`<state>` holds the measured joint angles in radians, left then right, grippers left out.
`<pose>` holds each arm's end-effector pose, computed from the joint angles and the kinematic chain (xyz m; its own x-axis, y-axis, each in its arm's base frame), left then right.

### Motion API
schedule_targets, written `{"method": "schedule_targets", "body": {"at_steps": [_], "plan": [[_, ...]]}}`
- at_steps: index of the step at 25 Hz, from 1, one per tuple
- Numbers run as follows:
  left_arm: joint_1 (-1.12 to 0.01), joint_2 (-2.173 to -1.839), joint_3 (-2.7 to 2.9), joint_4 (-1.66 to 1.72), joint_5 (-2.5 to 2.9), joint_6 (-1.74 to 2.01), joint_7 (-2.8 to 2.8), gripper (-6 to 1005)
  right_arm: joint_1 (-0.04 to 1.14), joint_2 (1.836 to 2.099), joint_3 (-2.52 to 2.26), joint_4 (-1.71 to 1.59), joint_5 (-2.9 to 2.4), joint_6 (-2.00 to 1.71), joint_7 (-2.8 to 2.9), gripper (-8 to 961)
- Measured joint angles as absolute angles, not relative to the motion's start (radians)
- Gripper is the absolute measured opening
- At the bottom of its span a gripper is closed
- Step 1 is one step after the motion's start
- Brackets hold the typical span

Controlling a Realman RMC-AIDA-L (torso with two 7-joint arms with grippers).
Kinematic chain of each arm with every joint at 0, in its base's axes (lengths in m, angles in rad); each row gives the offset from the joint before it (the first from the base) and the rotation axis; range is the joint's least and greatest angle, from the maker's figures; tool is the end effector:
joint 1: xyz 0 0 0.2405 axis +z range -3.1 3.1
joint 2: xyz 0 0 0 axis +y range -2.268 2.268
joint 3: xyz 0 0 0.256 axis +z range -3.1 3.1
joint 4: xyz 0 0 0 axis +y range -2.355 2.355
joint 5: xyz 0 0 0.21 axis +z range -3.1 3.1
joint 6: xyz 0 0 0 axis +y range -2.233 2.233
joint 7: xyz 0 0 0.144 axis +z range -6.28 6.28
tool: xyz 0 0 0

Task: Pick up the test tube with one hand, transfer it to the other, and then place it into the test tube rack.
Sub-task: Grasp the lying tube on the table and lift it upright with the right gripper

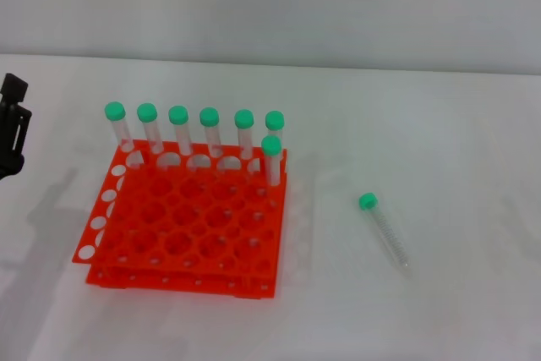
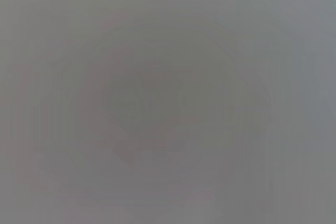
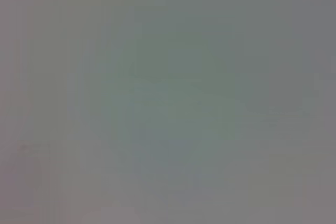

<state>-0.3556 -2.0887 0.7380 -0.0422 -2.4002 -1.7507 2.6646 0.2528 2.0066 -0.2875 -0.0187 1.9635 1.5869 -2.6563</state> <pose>-0.3181 0.2630 0.0266 0.4255 -0.3452 0.8365 0.8019 -0.2845 -0.5253 0.3777 0.2466 0.0623 0.5837 0.2209 -0.7814 -0.7798 -0.1157 -0.6152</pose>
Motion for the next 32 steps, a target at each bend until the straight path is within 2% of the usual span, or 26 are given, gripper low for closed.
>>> {"method": "schedule_targets", "body": {"at_steps": [15,22,32], "plan": [[-0.344,-2.089,0.744,-0.043,-2.401,-1.772,2.664,525,0.236,2.005,-0.317,-0.048,1.937,1.668,-2.583,853],[-0.34,-2.087,0.745,-0.043,-2.353,-1.776,2.664,523,0.225,2.001,-0.45,-0.294,1.89,1.64,-2.207,852],[-0.333,-2.085,0.746,-0.035,-2.349,-1.773,2.663,523,0.26,2.002,-0.492,-0.864,1.56,1.609,-1.566,851]]}}
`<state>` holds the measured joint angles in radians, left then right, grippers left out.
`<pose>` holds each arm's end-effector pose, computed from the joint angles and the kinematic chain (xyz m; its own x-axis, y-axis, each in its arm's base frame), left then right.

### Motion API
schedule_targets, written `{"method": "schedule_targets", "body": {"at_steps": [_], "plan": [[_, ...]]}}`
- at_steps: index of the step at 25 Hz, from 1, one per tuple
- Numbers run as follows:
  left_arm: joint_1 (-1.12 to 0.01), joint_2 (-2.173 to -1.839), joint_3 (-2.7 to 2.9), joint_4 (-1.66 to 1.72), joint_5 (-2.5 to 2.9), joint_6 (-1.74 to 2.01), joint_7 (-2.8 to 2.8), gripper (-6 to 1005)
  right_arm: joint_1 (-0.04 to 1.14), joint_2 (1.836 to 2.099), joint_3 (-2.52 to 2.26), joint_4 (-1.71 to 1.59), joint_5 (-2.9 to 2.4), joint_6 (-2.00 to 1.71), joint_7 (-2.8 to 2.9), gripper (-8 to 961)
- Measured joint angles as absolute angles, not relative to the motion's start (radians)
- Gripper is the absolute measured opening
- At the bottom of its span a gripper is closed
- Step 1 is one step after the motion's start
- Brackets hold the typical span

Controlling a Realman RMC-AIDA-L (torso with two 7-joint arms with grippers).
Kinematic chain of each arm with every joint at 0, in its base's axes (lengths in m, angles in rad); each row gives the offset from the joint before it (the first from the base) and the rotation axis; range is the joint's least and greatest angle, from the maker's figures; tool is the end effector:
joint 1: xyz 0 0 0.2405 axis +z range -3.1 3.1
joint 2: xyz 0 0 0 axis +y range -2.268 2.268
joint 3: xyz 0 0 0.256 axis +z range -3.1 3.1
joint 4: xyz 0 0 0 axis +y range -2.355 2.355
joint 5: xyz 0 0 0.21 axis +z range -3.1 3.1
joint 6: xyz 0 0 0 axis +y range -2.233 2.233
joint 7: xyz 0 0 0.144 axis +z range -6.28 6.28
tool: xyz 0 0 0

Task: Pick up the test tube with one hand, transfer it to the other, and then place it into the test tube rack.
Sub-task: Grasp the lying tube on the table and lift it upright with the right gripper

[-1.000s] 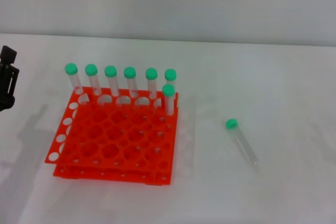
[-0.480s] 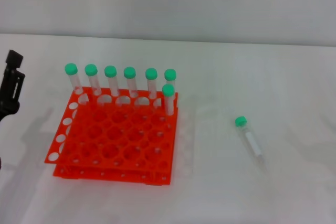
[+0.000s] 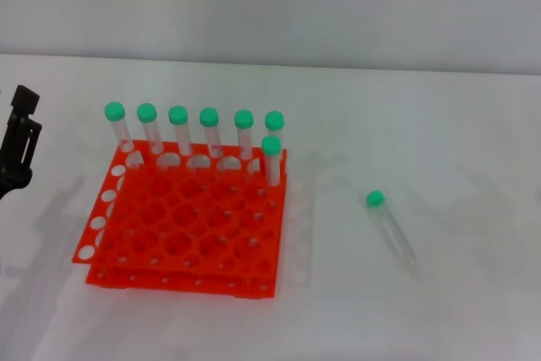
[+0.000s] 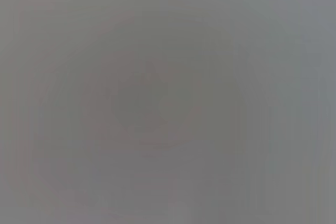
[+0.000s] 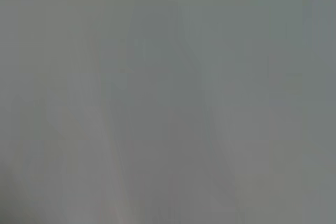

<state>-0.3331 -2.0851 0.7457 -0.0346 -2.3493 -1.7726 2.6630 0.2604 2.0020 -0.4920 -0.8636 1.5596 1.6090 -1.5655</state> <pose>-0.3177 0.2546 0.0238 0.4314 -0.3319 0.8389 0.7821 -0.3259 -0.5311 0.3185 0.2916 0.1393 0.5158 -0.1925 -0.8348 -0.7349 -0.6001 -0.3157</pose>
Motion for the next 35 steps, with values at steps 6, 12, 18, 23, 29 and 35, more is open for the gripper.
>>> {"method": "schedule_targets", "body": {"at_steps": [6,12,18,23,29,35], "plan": [[-0.33,-2.084,0.743,-0.034,-2.352,-1.769,2.663,523,0.272,2.003,-0.617,-1.202,1.389,1.561,-1.224,851],[-0.33,-2.083,0.741,-0.032,-2.356,-1.767,2.663,523,0.29,2.004,-0.852,-1.6,1.022,1.494,-0.824,851],[-0.33,-2.081,0.739,-0.025,-2.359,-1.756,2.663,523,0.347,2.007,-1.115,-1.799,0.763,1.548,-0.561,850],[-0.33,-2.082,0.739,-0.02,-2.359,-1.755,2.663,523,0.405,2.011,-1.303,-1.797,0.669,1.574,-0.419,850],[-0.335,-2.082,0.739,-0.02,-2.359,-1.742,2.663,523,0.429,2.015,-1.454,-1.703,0.643,1.51,-0.344,844],[-0.334,-2.082,0.739,-0.02,-2.359,-1.733,2.663,523,0.446,2.016,-1.536,-1.618,0.639,1.443,-0.308,841]]}}
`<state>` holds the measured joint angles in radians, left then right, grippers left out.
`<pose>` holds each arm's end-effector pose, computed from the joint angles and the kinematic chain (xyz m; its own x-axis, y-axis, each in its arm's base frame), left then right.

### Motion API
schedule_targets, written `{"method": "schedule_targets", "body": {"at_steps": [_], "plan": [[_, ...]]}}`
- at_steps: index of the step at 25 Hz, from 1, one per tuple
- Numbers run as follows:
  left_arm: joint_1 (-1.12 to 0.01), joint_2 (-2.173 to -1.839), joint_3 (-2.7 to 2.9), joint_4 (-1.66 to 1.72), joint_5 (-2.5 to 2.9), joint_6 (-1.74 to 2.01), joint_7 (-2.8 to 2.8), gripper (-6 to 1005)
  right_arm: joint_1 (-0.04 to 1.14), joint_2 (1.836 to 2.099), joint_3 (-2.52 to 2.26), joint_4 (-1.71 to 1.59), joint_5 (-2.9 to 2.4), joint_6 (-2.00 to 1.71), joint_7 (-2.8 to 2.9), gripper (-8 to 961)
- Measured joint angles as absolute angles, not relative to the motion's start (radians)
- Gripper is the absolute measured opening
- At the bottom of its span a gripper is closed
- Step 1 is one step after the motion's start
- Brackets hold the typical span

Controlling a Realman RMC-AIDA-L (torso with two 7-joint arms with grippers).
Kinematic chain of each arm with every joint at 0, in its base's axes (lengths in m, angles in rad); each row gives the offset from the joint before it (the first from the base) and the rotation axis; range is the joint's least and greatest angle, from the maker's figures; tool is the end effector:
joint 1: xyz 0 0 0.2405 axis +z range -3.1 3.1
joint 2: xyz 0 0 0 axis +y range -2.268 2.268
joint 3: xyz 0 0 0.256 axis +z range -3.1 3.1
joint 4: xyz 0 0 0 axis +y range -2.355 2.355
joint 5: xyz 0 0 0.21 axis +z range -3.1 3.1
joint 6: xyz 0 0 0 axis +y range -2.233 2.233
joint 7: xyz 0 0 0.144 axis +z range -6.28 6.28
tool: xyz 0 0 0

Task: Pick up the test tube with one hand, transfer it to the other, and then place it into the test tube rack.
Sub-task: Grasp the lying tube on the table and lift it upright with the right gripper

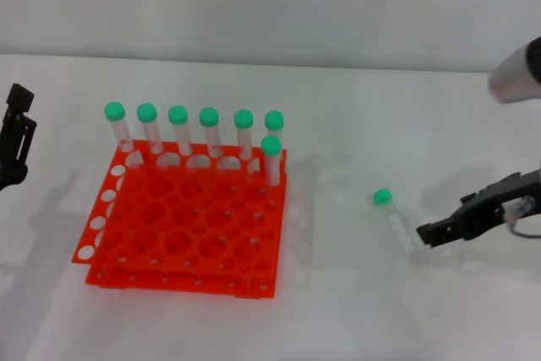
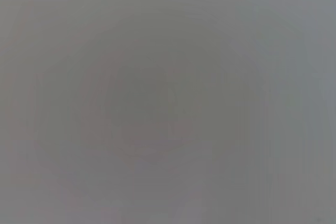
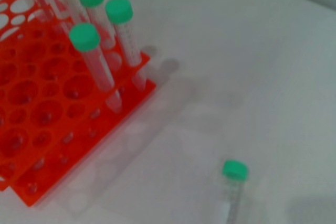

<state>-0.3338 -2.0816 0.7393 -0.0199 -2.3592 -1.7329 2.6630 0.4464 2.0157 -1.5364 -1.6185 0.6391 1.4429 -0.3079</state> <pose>-0.3228 0.2595 0.0268 0.4526 -0.3199 0.8323 0.7857 -0.2984 -0.5419 0.1608 0.3390 0.0161 0.7210 -0.6928 -0.0139 -0.6065 -0.6213 -0.4961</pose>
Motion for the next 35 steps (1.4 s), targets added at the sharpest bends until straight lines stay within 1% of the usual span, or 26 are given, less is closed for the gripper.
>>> {"method": "schedule_targets", "body": {"at_steps": [8,19,25,33,35], "plan": [[-0.331,-2.082,0.739,-0.02,-2.359,-1.722,2.663,523,0.503,2.017,-1.663,-1.523,0.589,1.374,-0.209,839],[-0.339,-2.083,0.739,-0.02,-2.357,-1.703,2.663,523,0.548,2.02,-1.758,-1.434,0.574,1.305,-0.166,837],[-0.34,-2.083,0.739,-0.02,-2.357,-1.702,2.663,523,0.564,2.02,-1.769,-1.406,0.571,1.29,-0.164,708],[-0.341,-2.083,0.739,-0.02,-2.358,-1.702,2.663,522,0.616,2.022,-1.783,-1.336,0.549,1.281,-0.16,603],[-0.341,-2.083,0.739,-0.02,-2.359,-1.702,2.663,522,0.621,2.022,-1.783,-1.328,0.54,1.281,-0.157,594]]}}
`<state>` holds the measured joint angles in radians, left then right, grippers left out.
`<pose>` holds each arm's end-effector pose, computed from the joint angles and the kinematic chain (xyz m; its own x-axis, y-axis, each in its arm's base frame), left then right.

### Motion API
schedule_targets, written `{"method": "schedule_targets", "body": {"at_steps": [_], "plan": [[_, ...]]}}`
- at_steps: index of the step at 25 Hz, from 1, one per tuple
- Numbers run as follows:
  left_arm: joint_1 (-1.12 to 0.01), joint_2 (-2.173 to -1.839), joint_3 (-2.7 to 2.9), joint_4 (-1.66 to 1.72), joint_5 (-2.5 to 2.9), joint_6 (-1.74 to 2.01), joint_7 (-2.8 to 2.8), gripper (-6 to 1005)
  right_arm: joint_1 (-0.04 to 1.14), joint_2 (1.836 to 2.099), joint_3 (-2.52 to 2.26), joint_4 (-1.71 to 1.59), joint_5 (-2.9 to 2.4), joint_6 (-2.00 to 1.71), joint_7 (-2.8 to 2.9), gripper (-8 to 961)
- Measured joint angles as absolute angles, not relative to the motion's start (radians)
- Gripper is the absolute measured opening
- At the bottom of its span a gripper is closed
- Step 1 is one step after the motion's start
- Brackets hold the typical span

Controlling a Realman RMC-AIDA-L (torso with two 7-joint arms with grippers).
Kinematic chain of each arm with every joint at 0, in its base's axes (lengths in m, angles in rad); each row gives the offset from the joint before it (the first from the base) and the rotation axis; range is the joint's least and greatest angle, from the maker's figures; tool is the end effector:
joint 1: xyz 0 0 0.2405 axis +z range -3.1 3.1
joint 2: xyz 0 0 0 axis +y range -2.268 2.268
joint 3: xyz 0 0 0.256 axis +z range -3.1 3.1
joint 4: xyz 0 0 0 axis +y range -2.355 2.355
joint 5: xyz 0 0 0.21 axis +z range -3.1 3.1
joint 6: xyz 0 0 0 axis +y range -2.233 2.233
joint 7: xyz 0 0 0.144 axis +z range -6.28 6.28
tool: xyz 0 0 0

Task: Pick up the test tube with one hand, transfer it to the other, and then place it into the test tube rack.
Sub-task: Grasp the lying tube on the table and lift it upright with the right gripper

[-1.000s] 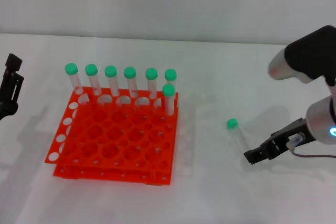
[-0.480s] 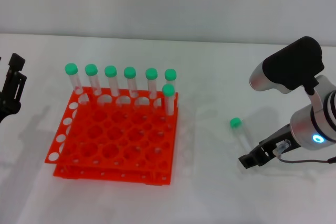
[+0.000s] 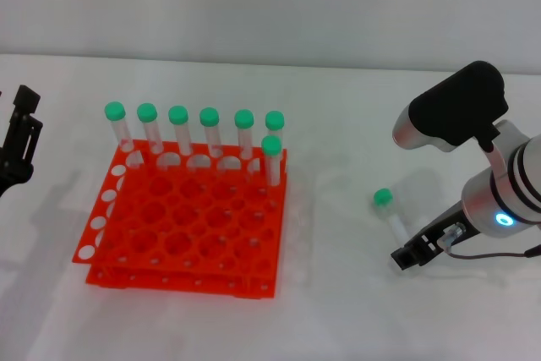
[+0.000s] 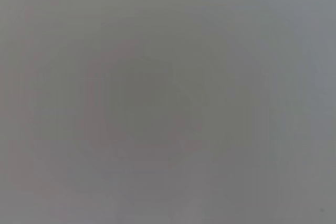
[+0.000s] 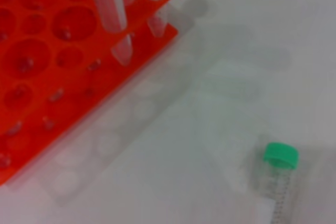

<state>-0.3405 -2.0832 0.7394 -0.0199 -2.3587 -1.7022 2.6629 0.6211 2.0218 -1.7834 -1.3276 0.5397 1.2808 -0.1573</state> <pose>-0.3241 0.2634 0.0239 0.4605 -0.2976 0.8363 0.7902 -0.2917 -0.5389 0.1613 0.3558 -0.0508 0.7013 -0.6985 0.1425 -0.5333 -0.6468 -0.5452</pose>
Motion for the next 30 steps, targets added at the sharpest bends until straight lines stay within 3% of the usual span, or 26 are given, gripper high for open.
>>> {"method": "schedule_targets", "body": {"at_steps": [9,15,20,30], "plan": [[-0.341,-2.084,0.739,-0.021,-2.359,-1.699,2.663,522,0.645,2.019,-1.784,-1.295,0.533,1.288,-0.158,569],[-0.342,-2.085,0.739,-0.024,-2.359,-1.691,2.663,522,0.663,2.017,-1.784,-1.267,0.532,1.299,-0.162,372],[-0.342,-2.086,0.739,-0.026,-2.359,-1.69,2.663,522,0.68,2.018,-1.784,-1.245,0.532,1.3,-0.164,362],[-0.347,-2.086,0.739,-0.028,-2.359,-1.69,2.663,522,0.688,2.02,-1.785,-1.239,0.51,1.307,-0.164,238]]}}
